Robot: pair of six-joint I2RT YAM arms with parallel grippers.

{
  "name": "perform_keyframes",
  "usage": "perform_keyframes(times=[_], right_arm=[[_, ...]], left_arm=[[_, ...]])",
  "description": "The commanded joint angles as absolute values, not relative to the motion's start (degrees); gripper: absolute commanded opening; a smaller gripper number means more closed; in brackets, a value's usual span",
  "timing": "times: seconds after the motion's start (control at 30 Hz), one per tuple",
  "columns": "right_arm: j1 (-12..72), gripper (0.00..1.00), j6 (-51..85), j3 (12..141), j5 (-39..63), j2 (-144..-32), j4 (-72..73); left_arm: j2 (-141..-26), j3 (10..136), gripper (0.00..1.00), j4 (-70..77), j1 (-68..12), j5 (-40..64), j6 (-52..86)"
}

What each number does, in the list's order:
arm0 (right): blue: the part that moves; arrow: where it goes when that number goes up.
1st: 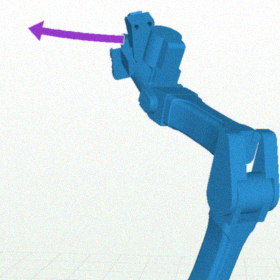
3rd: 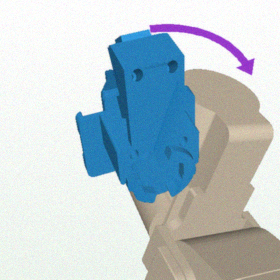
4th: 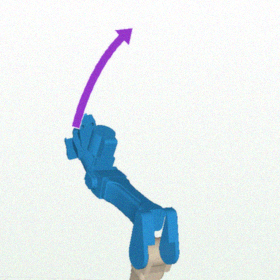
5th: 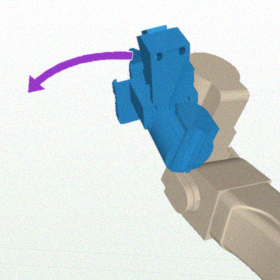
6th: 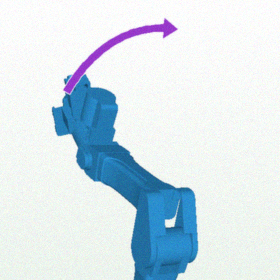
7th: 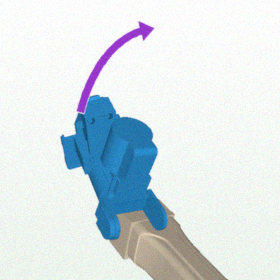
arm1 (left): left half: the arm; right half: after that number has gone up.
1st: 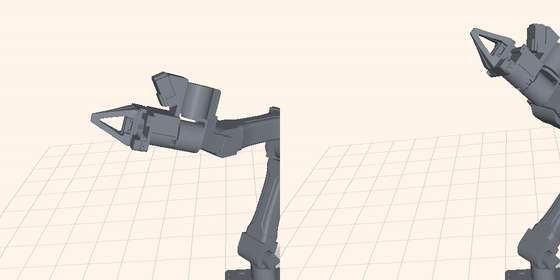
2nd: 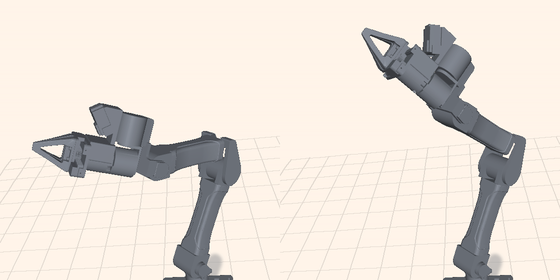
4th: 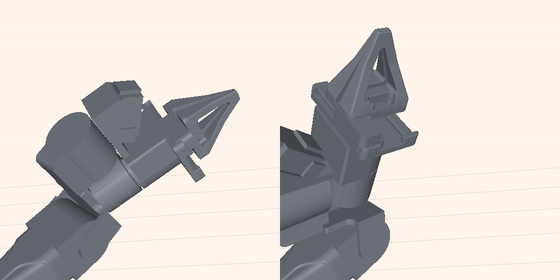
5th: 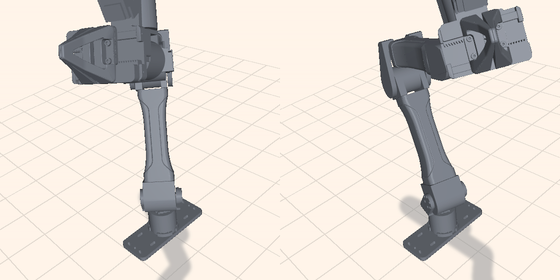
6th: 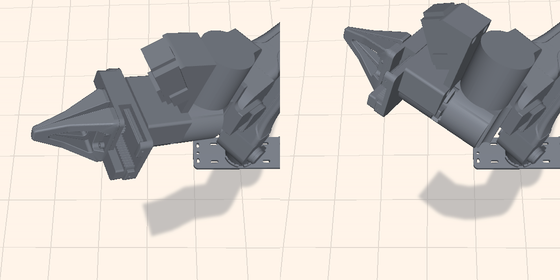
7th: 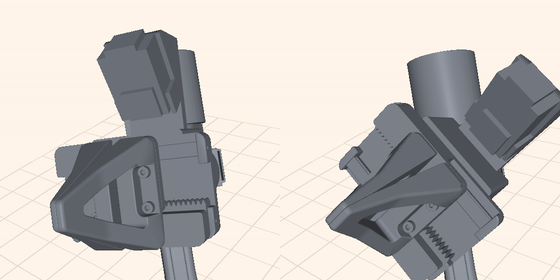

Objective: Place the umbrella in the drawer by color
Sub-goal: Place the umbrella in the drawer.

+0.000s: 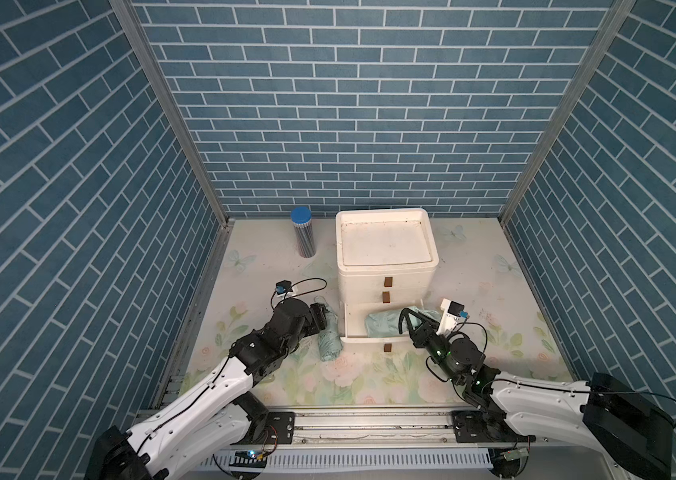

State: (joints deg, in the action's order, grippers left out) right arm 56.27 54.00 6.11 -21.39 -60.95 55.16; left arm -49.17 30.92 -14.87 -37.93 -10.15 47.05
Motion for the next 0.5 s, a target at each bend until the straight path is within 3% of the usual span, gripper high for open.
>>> perform_keyframes(times=[0.0,0.1,0.2,0.3,0.47], right_arm=[[56.83,0.13,57.45,9.56,-22.24,-62.41,51.98],[56.96,0.36,58.00,10.92,-22.68,-63.70,47.00],[56.99,0.52,58.15,12.38,-23.39,-63.32,39.71],[56.98,0.78,58.71,14.95,-25.01,-61.78,27.73],[57.00,0.78,59.09,22.65,-28.88,-60.14,2.90]], left_arm=[[-50.56,27.93,0.77,-12.97,-37.53,-6.67,49.55],[-51.36,26.59,0.77,-11.39,-37.53,-5.21,50.11],[-52.38,26.19,0.78,-10.59,-37.53,-4.07,50.19],[-53.68,25.75,0.78,-10.29,-37.53,-3.36,50.10],[-56.33,24.92,0.77,-9.73,-37.54,-2.28,50.28]])
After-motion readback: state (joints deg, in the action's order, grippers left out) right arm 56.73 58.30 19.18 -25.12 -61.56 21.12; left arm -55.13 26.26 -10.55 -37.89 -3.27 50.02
